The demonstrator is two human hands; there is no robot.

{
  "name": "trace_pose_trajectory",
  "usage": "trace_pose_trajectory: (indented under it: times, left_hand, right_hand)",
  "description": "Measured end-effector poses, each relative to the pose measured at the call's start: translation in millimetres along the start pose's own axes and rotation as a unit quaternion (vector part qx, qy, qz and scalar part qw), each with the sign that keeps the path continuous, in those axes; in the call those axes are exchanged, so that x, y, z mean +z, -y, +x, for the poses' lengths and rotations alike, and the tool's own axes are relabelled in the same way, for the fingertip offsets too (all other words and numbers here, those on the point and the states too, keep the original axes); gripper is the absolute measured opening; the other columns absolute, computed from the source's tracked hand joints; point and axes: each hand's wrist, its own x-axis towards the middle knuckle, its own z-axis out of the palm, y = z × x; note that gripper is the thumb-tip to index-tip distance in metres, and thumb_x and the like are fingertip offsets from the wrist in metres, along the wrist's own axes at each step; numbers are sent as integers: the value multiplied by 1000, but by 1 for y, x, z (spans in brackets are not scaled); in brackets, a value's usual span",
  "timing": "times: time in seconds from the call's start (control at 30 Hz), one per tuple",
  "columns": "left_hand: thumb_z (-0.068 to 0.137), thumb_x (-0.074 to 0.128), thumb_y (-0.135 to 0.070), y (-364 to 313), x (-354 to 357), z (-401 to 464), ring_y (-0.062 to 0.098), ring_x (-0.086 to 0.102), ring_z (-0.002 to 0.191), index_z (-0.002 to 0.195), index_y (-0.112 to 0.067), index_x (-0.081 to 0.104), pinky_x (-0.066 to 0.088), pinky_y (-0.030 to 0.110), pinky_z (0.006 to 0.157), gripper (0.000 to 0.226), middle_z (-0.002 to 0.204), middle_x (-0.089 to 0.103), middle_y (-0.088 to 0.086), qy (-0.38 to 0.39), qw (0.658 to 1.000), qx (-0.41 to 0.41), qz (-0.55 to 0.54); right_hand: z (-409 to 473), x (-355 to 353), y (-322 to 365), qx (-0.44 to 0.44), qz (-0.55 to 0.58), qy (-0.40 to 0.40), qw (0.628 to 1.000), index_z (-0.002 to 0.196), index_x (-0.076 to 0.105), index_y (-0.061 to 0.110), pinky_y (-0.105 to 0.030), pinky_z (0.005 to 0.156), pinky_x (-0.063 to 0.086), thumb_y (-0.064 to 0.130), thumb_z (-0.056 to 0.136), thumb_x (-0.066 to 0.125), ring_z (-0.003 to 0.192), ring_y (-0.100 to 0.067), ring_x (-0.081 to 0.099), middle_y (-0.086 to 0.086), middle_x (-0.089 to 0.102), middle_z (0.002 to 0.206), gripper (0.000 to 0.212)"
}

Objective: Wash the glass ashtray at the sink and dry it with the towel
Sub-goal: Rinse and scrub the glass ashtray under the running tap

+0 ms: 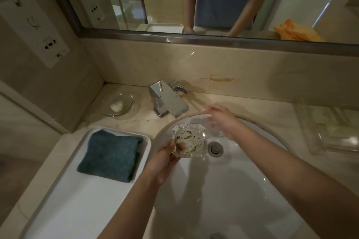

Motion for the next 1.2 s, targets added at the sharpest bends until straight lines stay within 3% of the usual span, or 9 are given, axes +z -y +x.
trace_pose_trajectory:
  times: [0.17,0.37,0.53,0.67,0.73,0.8,0.87,1.07,1.2]
  left_hand:
    - [99,36,-12,-10,4,-5,9,65,87,106,-10,60,55,15,67,25,99,69,1,12,1000,17,-4]
    - [98,36,-11,-18,3,-8,5,69,76,102,-14,63,54,19,70,27,84,75,-5,6,999,42,-9]
    - [98,36,-11,-24,3,-8,11,65,89,102,-15,63,53,22,80,27,99,70,1,-3,998,51,-28]
    - [98,37,-11,-25,3,-7,8,69,82,104,-13,62,54,20,78,26,94,73,-1,-4,998,56,-35]
    - [98,37,-10,-27,4,-7,6,70,79,103,-13,63,55,19,76,27,87,75,-3,-2,998,58,-35]
    - [98,37,-10,-27,5,-8,7,70,80,103,-12,63,55,20,76,27,89,74,-2,-3,998,58,-35]
    - [98,37,-10,-28,5,-8,7,69,79,104,-12,63,55,20,76,27,88,75,-3,-3,998,59,-30]
    - [98,36,-10,-34,4,-10,7,70,82,110,-10,62,56,18,75,28,91,75,-2,4,998,59,-27]
    - [98,37,-10,-37,4,-10,11,68,90,110,-9,63,55,20,79,29,105,72,4,-6,998,58,-28]
  right_hand:
    - [17,12,36,-73,-103,24,992,133,46,19,-41,100,44,24,95,47,119,-23,50,-4,50,136,38]
    - [31,31,50,-112,-139,51,983,134,47,18,-31,90,43,22,95,50,105,-14,52,-3,52,134,39]
    - [36,42,54,-138,-133,33,981,133,49,19,-38,103,42,21,93,51,121,-20,50,-5,53,135,40]
    - [38,40,55,-142,-141,32,979,132,50,18,-38,101,43,21,93,51,115,-19,52,-3,54,133,39]
    - [41,40,54,-145,-141,35,979,131,51,19,-29,87,48,20,93,51,98,-11,56,0,56,125,38]
    - [45,41,53,-151,-136,35,978,129,53,18,-17,68,41,19,94,51,74,0,48,2,57,111,36]
    - [48,41,53,-150,-129,31,980,128,55,17,-14,63,35,18,94,51,66,3,41,4,55,103,34]
    - [49,40,53,-138,-133,33,981,129,54,18,-18,65,37,19,95,49,69,0,43,4,56,104,34]
    - [50,40,55,-128,-130,38,982,129,54,19,-25,75,41,17,95,47,81,-9,50,3,56,108,34]
